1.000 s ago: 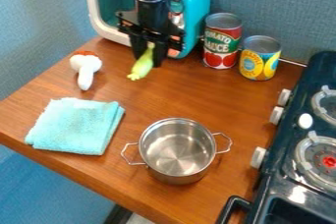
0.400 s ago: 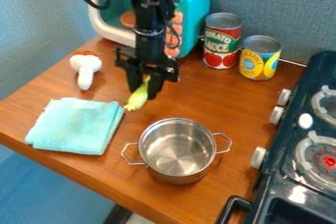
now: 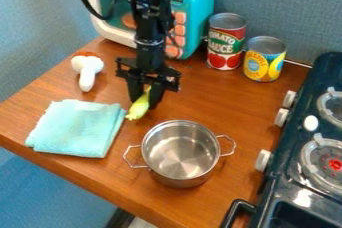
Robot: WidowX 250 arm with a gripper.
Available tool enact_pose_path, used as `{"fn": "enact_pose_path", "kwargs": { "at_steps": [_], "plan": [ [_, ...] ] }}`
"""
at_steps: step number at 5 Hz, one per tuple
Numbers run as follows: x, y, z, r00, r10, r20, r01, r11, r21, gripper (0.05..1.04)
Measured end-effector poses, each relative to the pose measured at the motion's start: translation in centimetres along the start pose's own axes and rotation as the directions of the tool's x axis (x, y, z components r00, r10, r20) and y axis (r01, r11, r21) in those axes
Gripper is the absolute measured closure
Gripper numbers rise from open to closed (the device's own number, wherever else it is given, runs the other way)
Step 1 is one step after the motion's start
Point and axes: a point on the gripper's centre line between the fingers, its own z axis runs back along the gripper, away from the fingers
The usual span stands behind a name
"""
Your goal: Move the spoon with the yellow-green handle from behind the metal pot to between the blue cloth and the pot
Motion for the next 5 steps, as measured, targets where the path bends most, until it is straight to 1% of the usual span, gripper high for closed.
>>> {"fn": "enact_pose_path", "kwargs": {
  "at_steps": [1,2,3,4,5],
  "plan": [
    [0.0,1.1,-0.5,1.000,0.025,-0.017,-0.025,1.000,-0.014,0.632],
    [0.0,1.4,-0.7,0.998,0.031,-0.047,-0.032,0.999,-0.021,0.557],
    [0.0,1.0,-0.6,0.997,0.050,-0.050,-0.053,0.997,-0.060,0.286],
    [0.1,1.0,-0.5,0.998,0.054,-0.044,-0.057,0.995,-0.081,0.072],
    [0.0,1.1,2.1,0.998,0.056,0.003,-0.055,0.995,-0.085,0.075]
  ]
}}
